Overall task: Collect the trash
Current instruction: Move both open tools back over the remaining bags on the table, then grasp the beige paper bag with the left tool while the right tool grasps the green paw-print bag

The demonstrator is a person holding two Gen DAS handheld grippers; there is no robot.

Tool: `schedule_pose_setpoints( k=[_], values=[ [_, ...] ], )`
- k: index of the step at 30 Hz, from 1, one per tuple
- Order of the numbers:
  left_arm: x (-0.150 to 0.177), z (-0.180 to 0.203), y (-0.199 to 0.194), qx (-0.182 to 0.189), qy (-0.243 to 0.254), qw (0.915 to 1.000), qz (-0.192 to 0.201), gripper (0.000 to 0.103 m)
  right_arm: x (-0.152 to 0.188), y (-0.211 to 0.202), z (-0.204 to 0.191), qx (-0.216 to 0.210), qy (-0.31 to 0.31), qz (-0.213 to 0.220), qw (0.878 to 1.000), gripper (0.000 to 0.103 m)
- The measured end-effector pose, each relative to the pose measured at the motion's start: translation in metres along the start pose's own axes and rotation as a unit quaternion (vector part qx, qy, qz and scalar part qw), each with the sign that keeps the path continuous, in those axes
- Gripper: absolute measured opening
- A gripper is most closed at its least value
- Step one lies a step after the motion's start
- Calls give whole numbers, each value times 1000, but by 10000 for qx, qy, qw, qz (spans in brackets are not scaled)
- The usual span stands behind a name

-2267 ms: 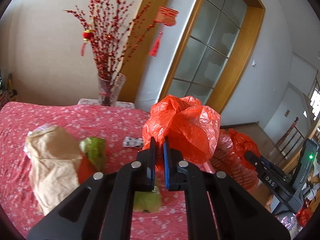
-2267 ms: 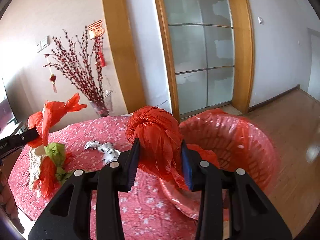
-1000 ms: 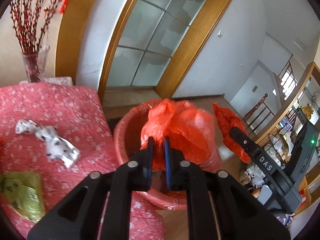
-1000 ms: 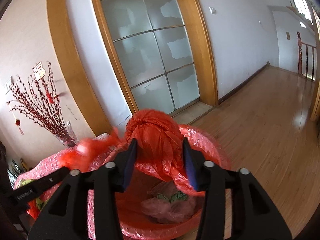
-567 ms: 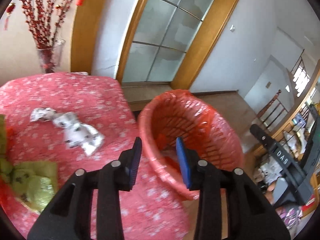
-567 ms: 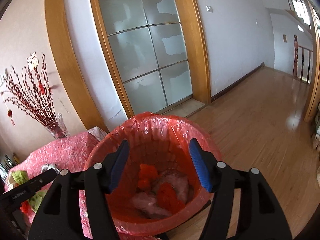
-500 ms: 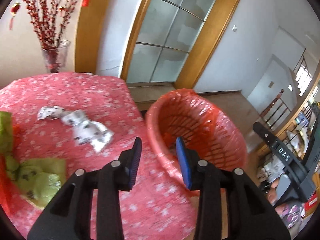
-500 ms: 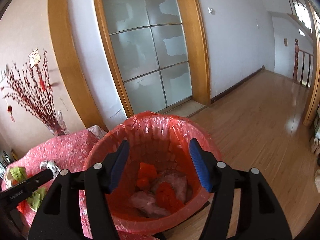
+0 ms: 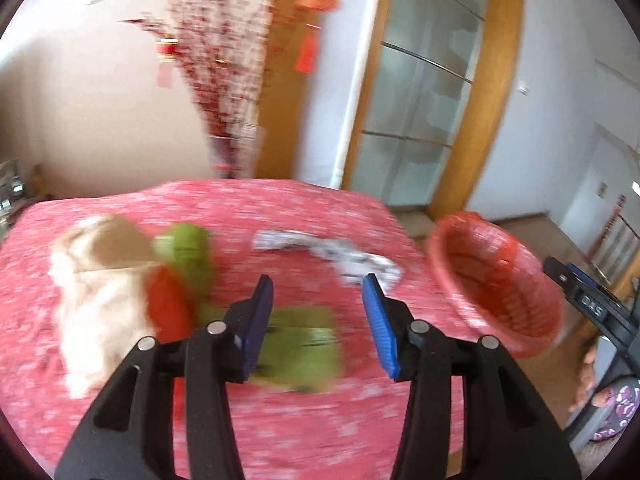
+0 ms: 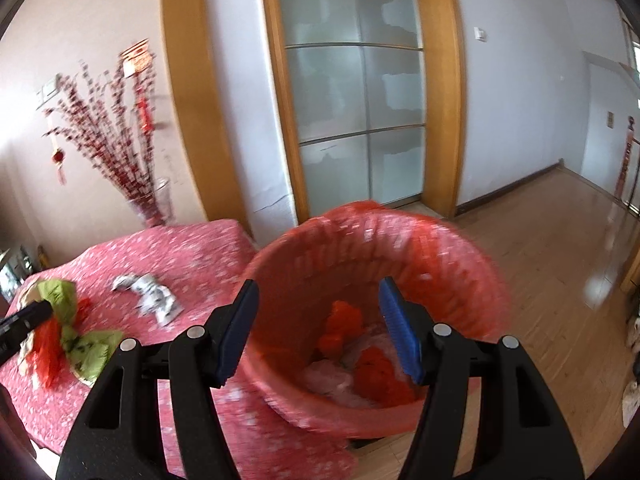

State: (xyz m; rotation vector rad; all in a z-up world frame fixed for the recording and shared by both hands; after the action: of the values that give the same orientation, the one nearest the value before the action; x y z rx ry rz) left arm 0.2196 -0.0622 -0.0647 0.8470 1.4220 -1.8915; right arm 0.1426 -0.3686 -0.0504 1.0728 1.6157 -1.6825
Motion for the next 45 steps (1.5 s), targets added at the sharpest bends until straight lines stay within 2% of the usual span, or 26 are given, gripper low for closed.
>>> schedule_pose_setpoints(
  k=[5, 8, 11, 14, 19, 21, 23, 27, 33, 37, 43, 45],
  values=[
    [-5, -77, -20, -872, -332, 9951, 314, 52, 6, 6, -33, -285, -153, -108, 9994, 63],
    [-1, -113, -19, -1058, -641, 9921, 207, 52, 11, 8, -54, -448, -296, -183, 9984, 63],
    [4, -135, -14, -1079, -897, 9901, 45, 52, 15, 8, -72, -569, -437, -244, 9971, 63],
    [8, -145, -7, -922, -1072, 9899, -100, 52, 17, 9, -85, -640, -559, -288, 9960, 63],
    [18, -142, 3, -883, -911, 9916, -251, 52, 20, 11, -100, -708, -687, -377, 9944, 63],
    [23, -143, 8, -804, -992, 9912, -352, 44, 22, 11, -105, -737, -736, -399, 9938, 63],
    [26, -147, 8, -695, -1120, 9906, -377, 27, 23, 11, -112, -773, -804, -408, 9929, 63],
    [25, -155, -1, -580, -1233, 9903, -260, 16, 24, 10, -125, -858, -912, -416, 9913, 63],
    [16, -170, -24, -619, -1387, 9884, 3, 15, 27, 10, -153, -1078, -1120, -448, 9868, 63],
    [11, -180, -39, -650, -1460, 9870, 141, 4, 34, 11, -175, -1260, -1274, -502, 9825, 63],
    [2, -193, -62, -793, -1429, 9856, 443, 3, 43, 15, -214, -1671, -1438, -643, 9733, 62],
    [0, -199, -65, -828, -1456, 9847, 480, 3, 47, 19, -228, -1837, -1502, -731, 9687, 57]
  ],
)
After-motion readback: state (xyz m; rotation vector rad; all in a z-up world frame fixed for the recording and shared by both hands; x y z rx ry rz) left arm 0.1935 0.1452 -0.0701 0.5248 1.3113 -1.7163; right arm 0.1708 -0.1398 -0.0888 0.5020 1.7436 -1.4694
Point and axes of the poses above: each gripper's, at about its wrist camera, not at the fingertips, and y roughly the way its jaws point, z to its right, x to its underside, the point moved 6 cm from there along y, roughly the way its jaws point, and after that the axes turned 5 degrees about -y, right-handed, at the moved point
